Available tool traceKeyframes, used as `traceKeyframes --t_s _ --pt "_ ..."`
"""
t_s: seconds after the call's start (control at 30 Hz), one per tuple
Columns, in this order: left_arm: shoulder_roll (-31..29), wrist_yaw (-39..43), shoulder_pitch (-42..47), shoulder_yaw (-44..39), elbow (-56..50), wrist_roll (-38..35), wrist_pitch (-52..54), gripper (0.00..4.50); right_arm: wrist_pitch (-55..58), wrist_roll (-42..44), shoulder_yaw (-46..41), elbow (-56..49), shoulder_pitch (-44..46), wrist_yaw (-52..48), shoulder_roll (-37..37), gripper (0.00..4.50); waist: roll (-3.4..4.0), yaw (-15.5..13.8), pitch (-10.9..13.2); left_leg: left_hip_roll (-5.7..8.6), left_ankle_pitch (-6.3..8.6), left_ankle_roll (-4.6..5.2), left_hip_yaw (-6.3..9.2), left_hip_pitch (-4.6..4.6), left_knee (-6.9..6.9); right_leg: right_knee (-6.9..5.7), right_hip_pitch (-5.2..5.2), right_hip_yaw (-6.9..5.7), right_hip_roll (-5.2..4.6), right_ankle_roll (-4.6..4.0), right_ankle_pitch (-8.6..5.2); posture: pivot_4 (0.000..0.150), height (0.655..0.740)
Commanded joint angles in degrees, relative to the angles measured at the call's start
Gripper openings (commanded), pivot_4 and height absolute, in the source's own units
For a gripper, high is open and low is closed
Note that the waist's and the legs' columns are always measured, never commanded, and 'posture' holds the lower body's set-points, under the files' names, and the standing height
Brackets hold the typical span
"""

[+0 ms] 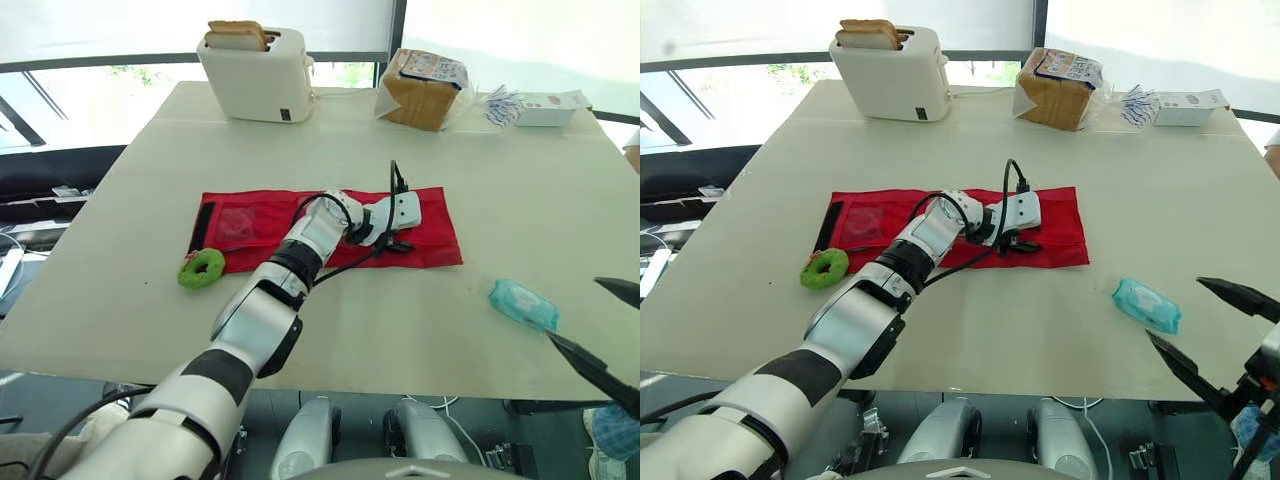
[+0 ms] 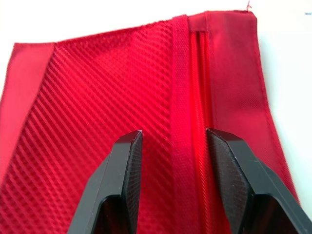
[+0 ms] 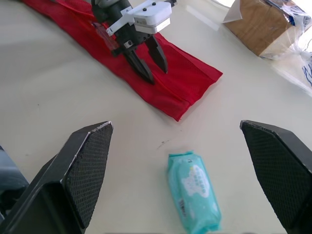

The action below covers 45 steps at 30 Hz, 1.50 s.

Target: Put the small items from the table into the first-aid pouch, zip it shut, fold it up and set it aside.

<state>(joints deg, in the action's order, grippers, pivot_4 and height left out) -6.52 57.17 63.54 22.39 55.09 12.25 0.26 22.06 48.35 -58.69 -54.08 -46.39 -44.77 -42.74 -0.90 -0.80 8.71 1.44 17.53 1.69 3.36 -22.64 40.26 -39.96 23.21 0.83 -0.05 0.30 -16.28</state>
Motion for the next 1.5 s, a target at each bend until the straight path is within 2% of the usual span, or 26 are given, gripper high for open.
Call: traceKeyframes --t_s 0.03,0.07,0.1,0.13,0.17,0.2,0.23,0.37,0.5,0.63,0.73,0.9,1.0,1.07,1.3,1.5 --pt "0.8 -1.7 1.6 -0.9 1.5 0.1 -1.6 2.17 0.5 2.2 -3.7 2.4 1.3 -3.0 -2.6 4.50 -0.01 0.0 0.0 -0.01 0.00 0.00 0.01 0.00 0.00 0.00 0.00 -0.01 0.01 0.00 0.00 0.150 0.7400" --pt "1.0 -1.7 1.8 -1.1 2.0 -0.1 -1.6 1.64 0.8 2.4 -4.1 3.0 1.8 -3.7 -3.3 4.50 -0.01 0.0 0.0 -0.01 0.00 0.00 0.03 0.00 -0.01 0.00 0.00 -0.02 0.01 -0.01 0.00 0.150 0.7400" --pt "1.1 -1.3 2.0 -1.3 2.3 -0.4 -1.8 1.43 1.0 2.7 -4.3 3.8 2.5 -4.2 -4.2 4.50 -0.01 0.0 0.0 -0.01 0.00 0.00 0.03 0.00 -0.02 0.00 0.00 -0.02 0.01 0.00 0.00 0.150 0.7400" --pt "1.1 -0.8 2.1 -1.4 2.5 -0.5 -2.0 0.95 1.2 2.8 -4.5 4.5 3.3 -4.7 -4.9 4.50 -0.01 0.0 0.0 -0.01 0.00 0.00 0.01 -0.01 -0.02 0.00 0.00 -0.01 0.01 0.00 0.00 0.150 0.7400" --pt "1.1 -0.1 2.1 -1.5 2.5 -0.8 -2.1 0.74 1.4 3.0 -4.7 5.2 4.1 -5.3 -5.6 4.50 -0.04 0.0 0.0 -0.01 0.00 0.00 0.00 -0.01 -0.01 0.00 0.00 0.01 0.01 0.00 0.00 0.150 0.7400" --pt "1.1 1.2 2.0 -2.0 2.2 -1.6 -1.2 0.14 1.7 3.0 -4.8 5.9 5.1 -5.8 -6.5 4.50 -0.04 0.0 0.0 -0.01 0.00 0.00 0.00 -0.01 -0.01 0.00 0.00 0.00 0.01 0.00 0.00 0.150 0.7400" --pt "1.2 2.1 1.8 -2.5 1.8 -2.3 -0.3 0.04 1.9 2.9 -4.8 6.6 5.8 -6.3 -7.1 4.50 -0.03 0.1 0.0 -0.01 0.00 0.00 -0.01 0.00 0.00 0.00 0.00 0.01 0.01 0.00 0.00 0.150 0.7400" --pt "0.8 8.0 0.2 -5.1 -3.3 -6.4 7.1 0.04 3.2 2.4 -5.1 10.6 8.6 -10.8 -10.5 4.50 -0.04 0.1 0.0 -0.01 0.00 0.00 0.00 -0.01 -0.01 0.00 0.00 -0.01 0.01 -0.01 0.00 0.150 0.7400" --pt "0.0 9.9 -2.1 -5.7 -10.1 -8.3 13.9 0.04 4.9 2.5 -6.1 10.7 8.9 -12.6 -10.2 4.50 -0.03 0.0 0.0 -0.02 -0.03 -0.05 0.04 -0.04 0.00 0.00 0.00 -0.03 0.00 -0.01 0.00 0.150 0.7400" --pt "-0.6 11.5 -7.4 -6.0 -25.1 -12.8 28.9 0.04 7.6 1.4 -7.8 8.4 5.0 -10.5 -5.0 4.50 -0.01 -0.2 0.0 -0.04 -0.03 -0.05 0.13 -0.07 -0.01 0.00 0.01 -0.07 -0.01 -0.02 -0.01 0.150 0.7400" --pt "-0.5 9.4 -10.5 -5.4 -31.6 -13.9 34.5 0.04 7.8 -3.9 -5.8 7.7 3.2 -6.4 -1.3 4.50 0.02 -0.1 0.0 -0.06 -0.08 -0.14 0.11 -0.08 0.00 0.02 0.01 -0.04 -0.02 -0.02 0.00 0.150 0.7400" --pt "-0.1 6.3 -12.0 -4.6 -33.3 -14.0 35.8 0.04 8.5 -11.7 2.2 6.6 2.7 -2.2 0.3 4.50 0.07 0.0 0.0 -0.05 -0.08 -0.14 0.05 -0.02 0.02 -0.01 0.00 0.01 -0.05 -0.01 0.00 0.150 0.7400" --pt "0.6 5.2 -11.4 -4.7 -32.3 -14.3 35.3 0.04 13.9 -8.3 7.4 8.2 4.2 -1.9 -1.8 4.50 0.09 0.0 0.0 -0.05 -0.11 -0.20 0.04 -0.02 0.02 -0.01 0.01 0.01 -0.03 -0.01 0.00 0.150 0.7400" --pt "1.1 4.7 -11.0 -4.5 -31.3 -14.3 34.2 0.04 14.5 -11.0 11.9 9.9 5.6 -2.3 -4.2 4.50 0.10 0.0 0.0 -0.05 -0.12 -0.21 0.03 -0.01 0.02 -0.01 0.01 0.01 -0.03 -0.01 0.00 0.150 0.7400" --pt "2.0 3.1 -10.1 -4.8 -28.5 -14.5 31.7 0.04 13.4 -22.7 27.8 20.1 18.0 3.1 -9.0 4.50 0.13 -0.1 0.0 -0.02 -0.14 -0.24 0.00 0.00 0.03 -0.02 0.01 0.03 -0.04 -0.01 0.00 0.150 0.7400" --pt "2.3 1.8 -10.1 -5.0 -28.4 -15.0 31.2 0.04 11.3 -28.2 34.7 27.1 23.8 3.3 -9.5 4.50 0.14 -0.1 0.0 -0.02 -0.16 -0.27 0.02 -0.04 0.03 0.01 0.01 0.02 -0.04 -0.01 0.00 0.150 0.7400"
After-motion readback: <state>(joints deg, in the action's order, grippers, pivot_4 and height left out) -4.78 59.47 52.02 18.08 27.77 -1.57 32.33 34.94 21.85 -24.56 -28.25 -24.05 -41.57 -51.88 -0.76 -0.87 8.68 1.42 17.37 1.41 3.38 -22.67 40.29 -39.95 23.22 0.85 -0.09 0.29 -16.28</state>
